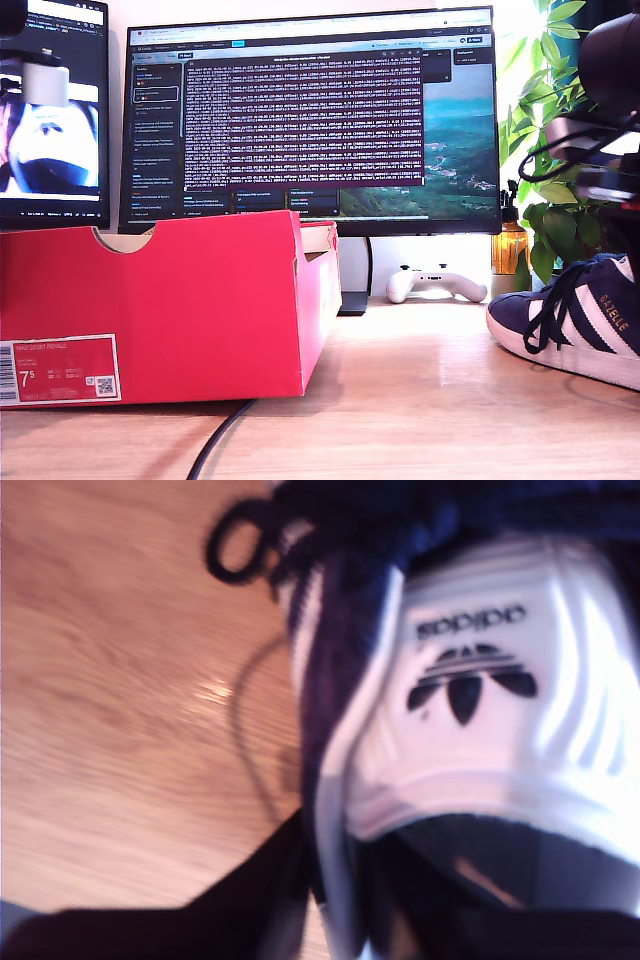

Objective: Pack the blue shoes by picking the first shoe and placing it inside the red shoebox, left side, then picking and rotating the second shoe and placing it in the shoebox

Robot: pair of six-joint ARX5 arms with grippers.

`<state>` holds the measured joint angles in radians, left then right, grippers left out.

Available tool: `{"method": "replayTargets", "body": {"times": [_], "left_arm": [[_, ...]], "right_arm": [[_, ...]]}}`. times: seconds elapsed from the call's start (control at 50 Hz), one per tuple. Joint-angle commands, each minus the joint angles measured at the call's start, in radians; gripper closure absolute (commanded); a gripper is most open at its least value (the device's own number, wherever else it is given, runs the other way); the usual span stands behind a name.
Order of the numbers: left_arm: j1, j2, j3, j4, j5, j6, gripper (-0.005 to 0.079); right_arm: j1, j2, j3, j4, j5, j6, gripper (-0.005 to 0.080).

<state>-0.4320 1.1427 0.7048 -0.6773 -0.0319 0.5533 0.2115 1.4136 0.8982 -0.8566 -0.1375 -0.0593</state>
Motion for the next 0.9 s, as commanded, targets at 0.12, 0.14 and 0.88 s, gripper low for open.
{"method": "replayTargets", "body": {"times": [0.12, 0.14, 0.88], "left_arm": [[-0.003, 0.003, -0.01, -0.002, 0.0, -0.005, 0.0761], [-0.003, 0.003, -0.01, -0.005, 0.0, -0.005, 0.0761], [-0.027, 0.003, -0.01, -0.002, 0.001, -0.007, 0.0761]], "right_arm": [[0.065, 0.001, 0.109, -0.008, -0.122, 0.112, 0.0765], [0.076, 0.001, 0.122, -0.008, -0.129, 0.126, 0.0765], [0.357, 0.044, 0.361, 0.464, -0.2, 0.678, 0.0765]]}}
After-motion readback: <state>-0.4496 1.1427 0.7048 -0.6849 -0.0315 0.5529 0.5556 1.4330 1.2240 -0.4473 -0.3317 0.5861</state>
